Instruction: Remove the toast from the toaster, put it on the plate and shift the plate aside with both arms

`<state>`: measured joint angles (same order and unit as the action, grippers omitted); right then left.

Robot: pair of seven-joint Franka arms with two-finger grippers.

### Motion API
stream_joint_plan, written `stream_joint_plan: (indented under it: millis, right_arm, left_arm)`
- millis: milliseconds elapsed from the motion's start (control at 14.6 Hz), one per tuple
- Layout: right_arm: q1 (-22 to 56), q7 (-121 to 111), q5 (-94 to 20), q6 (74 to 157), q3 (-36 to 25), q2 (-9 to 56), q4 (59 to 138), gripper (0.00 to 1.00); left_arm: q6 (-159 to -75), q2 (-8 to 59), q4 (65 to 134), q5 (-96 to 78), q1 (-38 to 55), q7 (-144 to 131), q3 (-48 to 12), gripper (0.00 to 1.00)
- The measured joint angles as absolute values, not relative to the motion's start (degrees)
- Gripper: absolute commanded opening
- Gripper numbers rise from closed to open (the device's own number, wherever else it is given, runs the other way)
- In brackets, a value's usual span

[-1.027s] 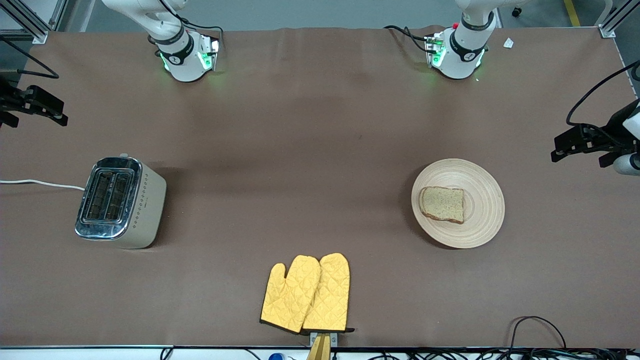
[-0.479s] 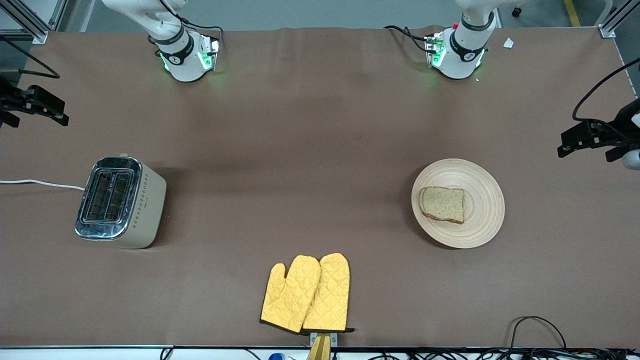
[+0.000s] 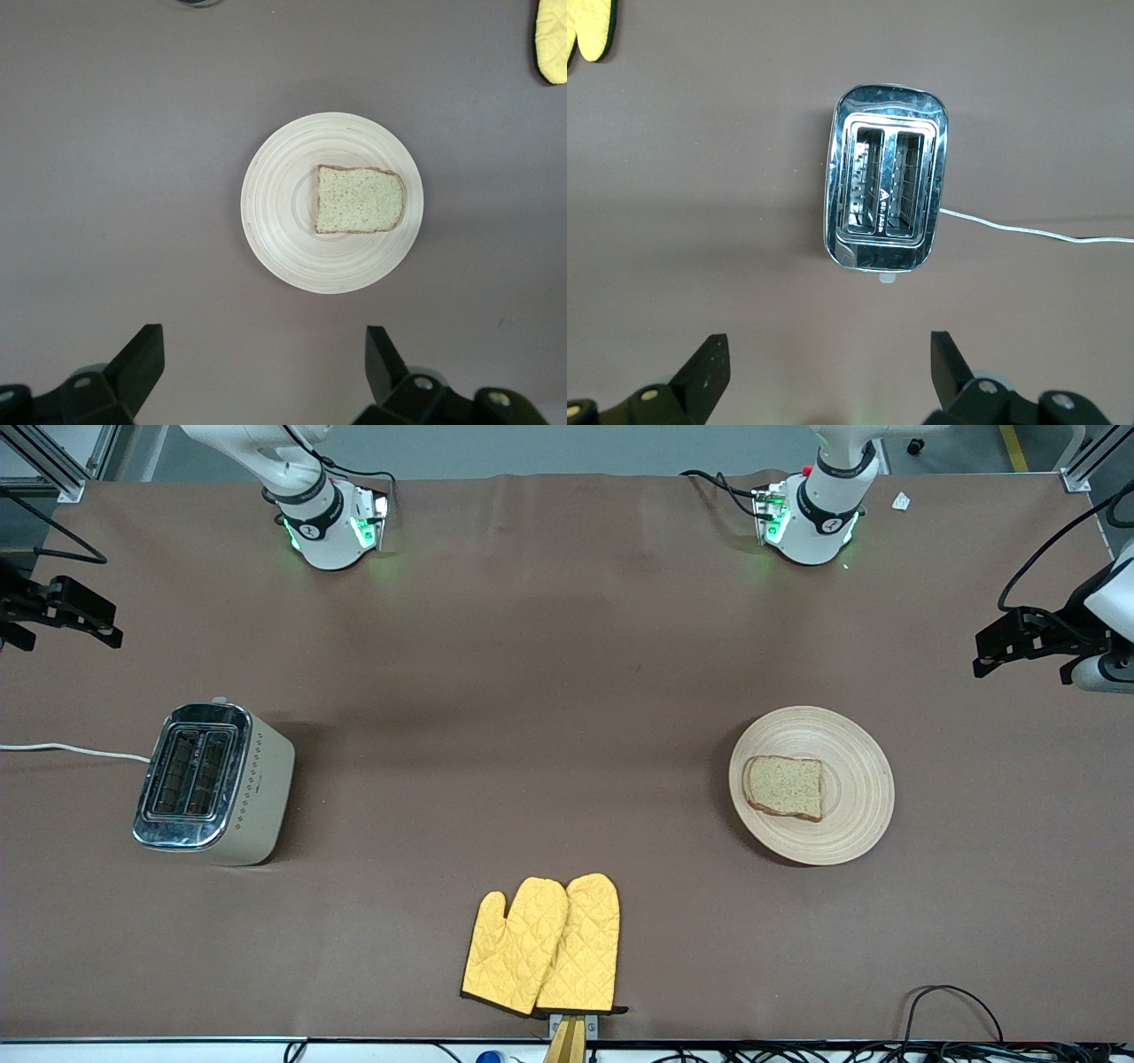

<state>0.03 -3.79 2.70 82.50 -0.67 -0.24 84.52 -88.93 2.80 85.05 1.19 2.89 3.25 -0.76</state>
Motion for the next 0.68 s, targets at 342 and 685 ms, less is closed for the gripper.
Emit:
stream_joint_plan:
  millis: [342, 685]
  right_arm:
    - [0.0, -3.8, 2.7, 82.5, -0.7, -0.2, 84.5, 1.00]
    - [0.0, -3.8, 2.7, 82.6, -0.7, -0.2, 84.5, 1.00]
  left_arm:
    - [-93.1, 0.2, 90.1, 1.2, 5.9, 3.0, 3.2, 1.00]
    - [-93.5, 0.2, 90.2, 1.2, 6.3, -0.4, 2.6, 1.00]
